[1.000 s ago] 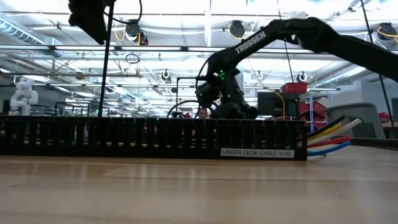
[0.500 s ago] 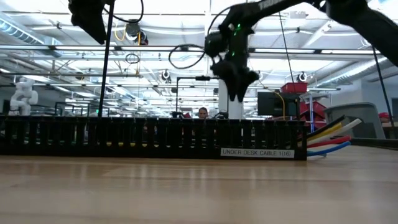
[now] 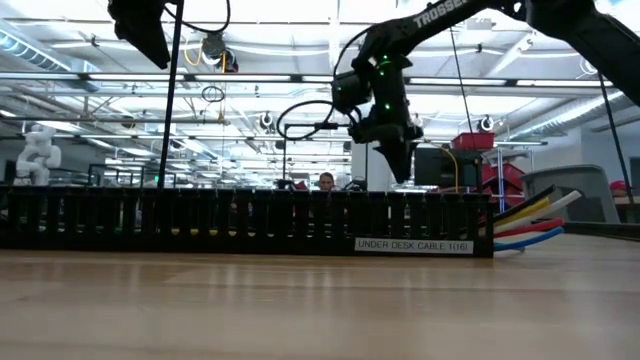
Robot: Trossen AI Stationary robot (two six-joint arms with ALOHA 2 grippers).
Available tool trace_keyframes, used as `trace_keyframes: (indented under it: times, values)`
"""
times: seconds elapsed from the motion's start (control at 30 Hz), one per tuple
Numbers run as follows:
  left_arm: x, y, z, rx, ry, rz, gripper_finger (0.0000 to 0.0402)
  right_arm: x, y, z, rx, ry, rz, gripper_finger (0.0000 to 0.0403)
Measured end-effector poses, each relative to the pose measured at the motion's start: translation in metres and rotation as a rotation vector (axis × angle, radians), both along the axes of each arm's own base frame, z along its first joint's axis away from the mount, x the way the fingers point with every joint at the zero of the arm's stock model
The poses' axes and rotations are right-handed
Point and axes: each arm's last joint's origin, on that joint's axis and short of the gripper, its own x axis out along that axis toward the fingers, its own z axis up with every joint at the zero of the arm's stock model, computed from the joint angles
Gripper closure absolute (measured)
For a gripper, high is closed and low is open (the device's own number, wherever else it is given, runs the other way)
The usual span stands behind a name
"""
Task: Ziptie cables
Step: Close the cable duct
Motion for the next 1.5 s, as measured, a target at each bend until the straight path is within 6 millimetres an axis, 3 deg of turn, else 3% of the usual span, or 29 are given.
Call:
trace_keyframes:
  times: [0.27, 0.57, 0.7, 0.9, 1.0, 1.13, 1.37, 1.5]
  values:
    - [0.0, 0.0, 0.0, 0.011, 0.004, -0.015, 0.0228, 0.013, 0.017, -0.004, 0.143, -0.103, 0.127, 0.0153]
    - [0.003, 0.002, 0.002, 0.028, -0.027, -0.014, 0.0228, 0.022, 0.039, -0.009, 0.175, -0.09, 0.259, 0.0083]
    - [0.003, 0.002, 0.002, 0.015, -0.036, 0.007, 0.0228, 0.023, 0.042, -0.029, 0.131, -0.077, 0.231, 0.0069]
    - [0.003, 0.002, 0.002, -0.01, -0.056, 0.05, 0.0228, 0.004, 0.047, -0.064, 0.187, 0.042, 0.204, 0.0072]
    - [0.003, 0.002, 0.002, -0.021, -0.064, 0.069, 0.0228, 0.001, 0.043, -0.073, 0.191, 0.022, 0.207, 0.0073]
    - [0.003, 0.002, 0.002, -0.049, -0.086, 0.116, 0.0228, 0.009, 0.038, -0.071, 0.182, -0.089, 0.203, 0.0073]
    - [0.003, 0.002, 0.002, -0.071, -0.104, 0.154, 0.0228, 0.041, 0.026, -0.05, 0.041, -0.37, 0.223, 0.0073]
    - [0.003, 0.002, 0.002, -0.071, -0.103, 0.153, 0.0228, 0.057, 0.029, -0.054, 0.037, -0.434, 0.247, 0.0073]
